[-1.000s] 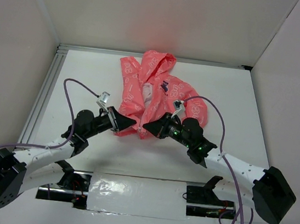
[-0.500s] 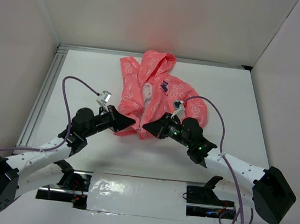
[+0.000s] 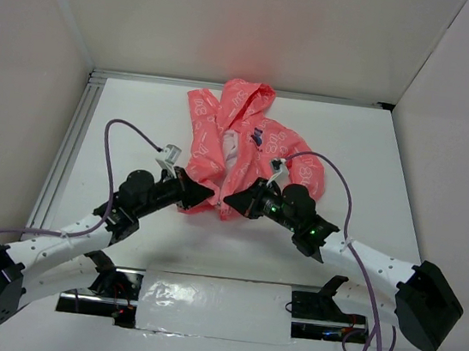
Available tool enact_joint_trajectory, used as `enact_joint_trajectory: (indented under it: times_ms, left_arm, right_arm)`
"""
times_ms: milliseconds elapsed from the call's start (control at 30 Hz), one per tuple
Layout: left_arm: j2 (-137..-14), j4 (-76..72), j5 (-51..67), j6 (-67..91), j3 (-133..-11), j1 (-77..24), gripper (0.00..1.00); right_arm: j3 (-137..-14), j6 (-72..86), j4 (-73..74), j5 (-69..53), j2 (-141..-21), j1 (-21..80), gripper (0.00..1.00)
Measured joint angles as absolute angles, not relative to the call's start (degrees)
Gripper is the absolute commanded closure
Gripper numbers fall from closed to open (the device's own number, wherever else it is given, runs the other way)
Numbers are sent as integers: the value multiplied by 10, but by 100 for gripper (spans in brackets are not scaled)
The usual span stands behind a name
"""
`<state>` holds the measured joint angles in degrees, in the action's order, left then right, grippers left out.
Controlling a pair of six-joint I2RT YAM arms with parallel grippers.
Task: Zip up the jacket
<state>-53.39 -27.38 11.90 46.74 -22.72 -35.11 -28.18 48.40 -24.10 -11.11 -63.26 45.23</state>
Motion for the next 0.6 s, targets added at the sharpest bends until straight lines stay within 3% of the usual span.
enact_joint_trajectory:
  times_ms: [600]
  left_arm:
    - [-525, -230, 35, 437, -247, -392, 100]
  right_arm:
    - [-289, 497, -219, -90, -628, 458, 100]
